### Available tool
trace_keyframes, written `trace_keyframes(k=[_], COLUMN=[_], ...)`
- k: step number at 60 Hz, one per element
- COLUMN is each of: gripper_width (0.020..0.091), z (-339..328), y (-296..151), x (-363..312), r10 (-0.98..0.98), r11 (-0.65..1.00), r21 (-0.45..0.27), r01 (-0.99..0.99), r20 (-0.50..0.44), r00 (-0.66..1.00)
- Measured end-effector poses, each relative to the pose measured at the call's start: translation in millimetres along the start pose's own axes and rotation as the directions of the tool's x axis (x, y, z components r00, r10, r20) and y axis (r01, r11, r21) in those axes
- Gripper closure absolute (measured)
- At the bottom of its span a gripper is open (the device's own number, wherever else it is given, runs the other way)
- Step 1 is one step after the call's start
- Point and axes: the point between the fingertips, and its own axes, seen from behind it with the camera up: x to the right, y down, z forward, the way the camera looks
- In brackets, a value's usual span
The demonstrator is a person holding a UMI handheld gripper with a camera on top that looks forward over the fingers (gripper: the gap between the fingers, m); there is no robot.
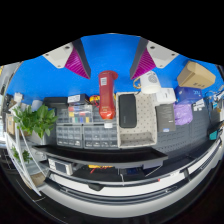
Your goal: Pour water
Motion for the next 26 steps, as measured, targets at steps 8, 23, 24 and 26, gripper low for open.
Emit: trace_keyframes(k=[8,23,24,26], gripper_width=[0.0302,0.0302,0.0301,0.0300], z=[-10,-26,-26,-28], y=[-4,-15,-16,-18], x=[-10,-18,-18,-17], r10=[-0.008,-0.012,-0.015,-0.020], r11=[1.000,1.000,0.999,0.999], r21=[0.009,0.029,0.032,0.035], r01=[0.007,0.011,0.014,0.019], r20=[0.023,0.032,0.031,0.027], r00=[1.000,0.999,0.999,0.999])
